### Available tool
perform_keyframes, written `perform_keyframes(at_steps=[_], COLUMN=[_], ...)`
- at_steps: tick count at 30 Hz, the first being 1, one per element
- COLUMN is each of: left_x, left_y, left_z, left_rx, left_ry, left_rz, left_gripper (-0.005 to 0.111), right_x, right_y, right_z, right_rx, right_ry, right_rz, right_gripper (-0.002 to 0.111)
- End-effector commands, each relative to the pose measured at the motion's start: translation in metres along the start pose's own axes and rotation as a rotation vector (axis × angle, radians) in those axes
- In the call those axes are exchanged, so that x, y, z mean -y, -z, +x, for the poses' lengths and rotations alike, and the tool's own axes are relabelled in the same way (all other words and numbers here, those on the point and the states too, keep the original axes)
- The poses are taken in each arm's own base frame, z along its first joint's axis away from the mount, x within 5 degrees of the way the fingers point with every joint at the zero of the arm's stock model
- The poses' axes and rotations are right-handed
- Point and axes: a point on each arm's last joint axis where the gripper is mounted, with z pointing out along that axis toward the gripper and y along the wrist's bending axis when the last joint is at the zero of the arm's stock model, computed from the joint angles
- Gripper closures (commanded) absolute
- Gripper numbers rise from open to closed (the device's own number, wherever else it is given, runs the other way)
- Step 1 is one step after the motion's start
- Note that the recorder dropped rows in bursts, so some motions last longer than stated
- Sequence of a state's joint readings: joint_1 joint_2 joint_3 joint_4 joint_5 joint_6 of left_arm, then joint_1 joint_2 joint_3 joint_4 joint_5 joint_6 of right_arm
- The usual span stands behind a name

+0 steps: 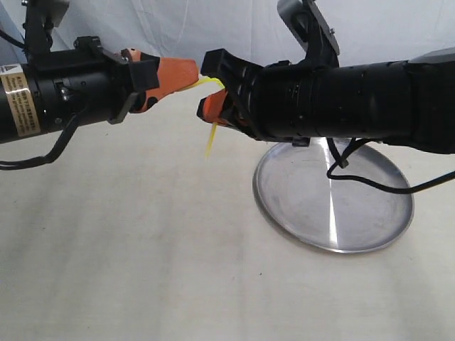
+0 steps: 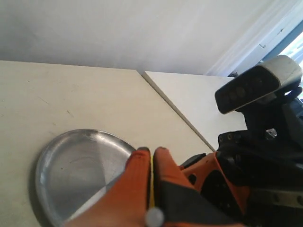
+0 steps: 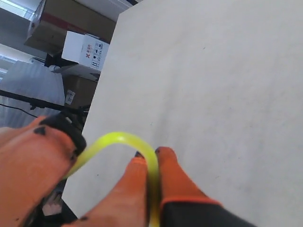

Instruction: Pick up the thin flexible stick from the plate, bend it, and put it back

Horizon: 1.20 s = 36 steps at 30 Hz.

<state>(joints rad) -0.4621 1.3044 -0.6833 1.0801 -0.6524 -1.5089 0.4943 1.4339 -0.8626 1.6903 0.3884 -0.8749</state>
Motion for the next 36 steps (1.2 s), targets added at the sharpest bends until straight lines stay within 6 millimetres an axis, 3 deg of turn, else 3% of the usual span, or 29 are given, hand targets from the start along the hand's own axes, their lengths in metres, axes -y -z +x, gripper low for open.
perform_keyframes(at_steps=[1, 21, 36], left_x=[-0.0035, -0.0101, -0.0086], left_y=[-0.0023, -0.0011, -0.0012], left_z=[0.0147, 0.0202, 0.0207], left_rx=[-0.095, -0.170, -0.174], left_ry=[-0.119, -0.320, -0.357], left_rz=[-0.023, -0.076, -0.055], left_gripper=[0.107, 0.107, 0.107], right_x=[-0.0104, -0.0109, -0.0027], right_y=[0.0041, 0.0037, 0.0037], right_z=[-0.0065, -0.0058, -0.0110], right_rx=[0.024, 0.008, 0.083], right_ry=[-0.087, -0.319, -0.389], right_rz=[-0.054, -0.063, 0.007], right_gripper=[0.109, 0.109, 0.109])
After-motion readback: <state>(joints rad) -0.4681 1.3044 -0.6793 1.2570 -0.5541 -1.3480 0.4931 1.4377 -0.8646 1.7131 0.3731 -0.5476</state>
